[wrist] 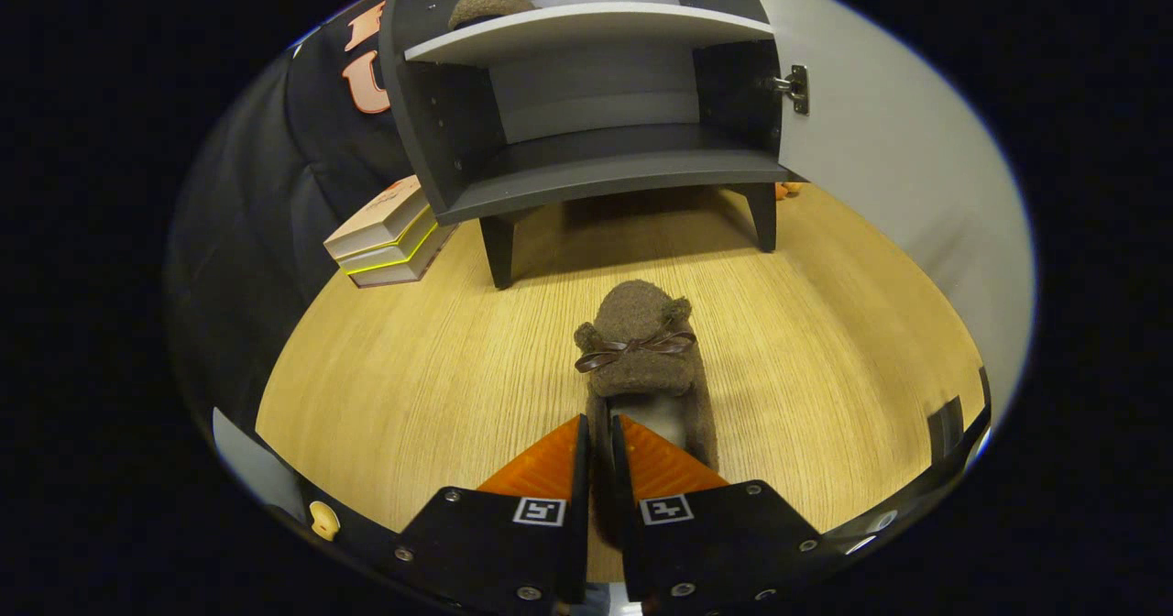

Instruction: Open the shoe cabinet door, grab the shoes and put them into the shoe cabinet, then close the shoe cabinet door.

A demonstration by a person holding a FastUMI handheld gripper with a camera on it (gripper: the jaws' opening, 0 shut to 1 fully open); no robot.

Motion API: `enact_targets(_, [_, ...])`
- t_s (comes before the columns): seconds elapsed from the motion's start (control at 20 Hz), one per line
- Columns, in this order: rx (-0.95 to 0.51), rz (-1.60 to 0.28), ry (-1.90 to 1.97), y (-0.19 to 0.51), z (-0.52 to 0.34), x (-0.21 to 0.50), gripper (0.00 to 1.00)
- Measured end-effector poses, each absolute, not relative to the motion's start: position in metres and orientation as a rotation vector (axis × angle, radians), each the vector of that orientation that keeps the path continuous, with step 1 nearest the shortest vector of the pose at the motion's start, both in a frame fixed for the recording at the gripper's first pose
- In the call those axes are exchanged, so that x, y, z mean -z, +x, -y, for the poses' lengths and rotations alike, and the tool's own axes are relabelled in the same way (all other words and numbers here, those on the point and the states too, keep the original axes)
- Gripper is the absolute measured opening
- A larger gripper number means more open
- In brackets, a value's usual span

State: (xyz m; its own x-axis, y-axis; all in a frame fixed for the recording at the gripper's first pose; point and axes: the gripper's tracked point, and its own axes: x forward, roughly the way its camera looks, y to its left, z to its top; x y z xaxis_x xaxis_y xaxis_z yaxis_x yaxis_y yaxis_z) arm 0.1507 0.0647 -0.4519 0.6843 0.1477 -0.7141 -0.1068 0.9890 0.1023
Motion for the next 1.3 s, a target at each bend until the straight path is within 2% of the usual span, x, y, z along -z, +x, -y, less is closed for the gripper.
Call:
enact_targets(0.4, [-0.134, -0.812, 0.046, 0.193, -0.078, 0.484, 0.16])
enact_targets(0.65, [-0.108, -0.791, 0.092, 0.198, -0.076, 0.481, 0.08])
enact_targets(1.0, [-0.095, -0.745, 0.100, 0.179, -0.056, 0.432, 0.07])
enact_targets(1.3, [-0.092, -0.654, 0.103, 0.169, -0.045, 0.352, 0.07])
